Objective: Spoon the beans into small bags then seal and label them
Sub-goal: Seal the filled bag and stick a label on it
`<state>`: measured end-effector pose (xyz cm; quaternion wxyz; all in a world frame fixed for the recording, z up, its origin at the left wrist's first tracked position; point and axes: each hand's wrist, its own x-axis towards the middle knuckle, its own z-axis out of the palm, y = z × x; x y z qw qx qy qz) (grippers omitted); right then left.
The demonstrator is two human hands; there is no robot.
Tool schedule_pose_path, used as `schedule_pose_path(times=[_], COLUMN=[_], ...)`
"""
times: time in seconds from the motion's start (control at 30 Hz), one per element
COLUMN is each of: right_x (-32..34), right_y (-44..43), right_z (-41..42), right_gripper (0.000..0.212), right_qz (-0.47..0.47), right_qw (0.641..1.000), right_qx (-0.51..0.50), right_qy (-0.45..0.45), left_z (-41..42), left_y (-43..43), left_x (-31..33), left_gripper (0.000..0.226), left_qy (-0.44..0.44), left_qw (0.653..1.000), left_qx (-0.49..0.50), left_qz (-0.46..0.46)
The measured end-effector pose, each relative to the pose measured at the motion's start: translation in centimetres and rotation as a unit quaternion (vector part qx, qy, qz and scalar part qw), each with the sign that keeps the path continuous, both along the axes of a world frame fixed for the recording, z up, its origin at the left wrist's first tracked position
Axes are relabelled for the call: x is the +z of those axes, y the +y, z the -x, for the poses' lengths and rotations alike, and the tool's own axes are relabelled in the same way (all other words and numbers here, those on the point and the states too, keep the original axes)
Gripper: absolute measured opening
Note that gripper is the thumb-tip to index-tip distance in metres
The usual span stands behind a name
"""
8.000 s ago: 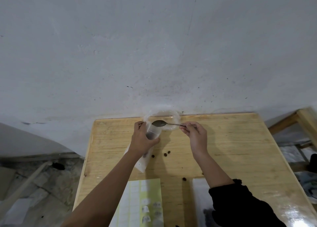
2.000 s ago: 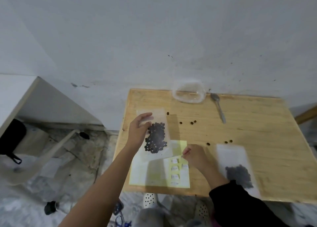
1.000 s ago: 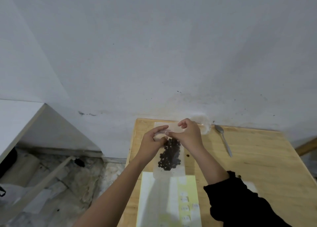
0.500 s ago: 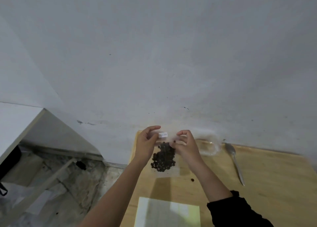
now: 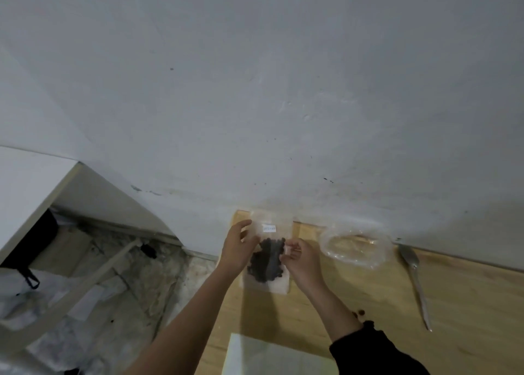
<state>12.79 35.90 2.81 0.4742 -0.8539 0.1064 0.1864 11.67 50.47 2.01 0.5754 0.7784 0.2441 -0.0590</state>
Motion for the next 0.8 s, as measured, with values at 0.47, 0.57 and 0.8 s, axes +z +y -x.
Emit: schedule_pose_path(times=[0.47,0.57,0.8], right_x=[5.4,6.2,4.9], right_y=[-6.8,-11.8,-22.7], right_z=[3.6,6.5,17.5], right_gripper=[0.028,0.026,0.027], right_qz=[-0.009,0.010,0.101], right_qw=[0.992,0.981,0.933], right_qx=[-0.061,-0.145,-0.334], right_qy=[-0.108,-0.129,-0.090], left_z=[1.6,3.7,11.4], left_y=[-8.4,-13.2,-22.6], left_x=[3.3,3.6,2.4], left_gripper=[0.027,0.020,0.029], left_qy=[-0.122,-0.160,-0.083], left_qw=[0.982,0.971,0.956], left_qx=[-0.124,-0.174,-0.281], left_qz=[-0.069,-0.031,0.019])
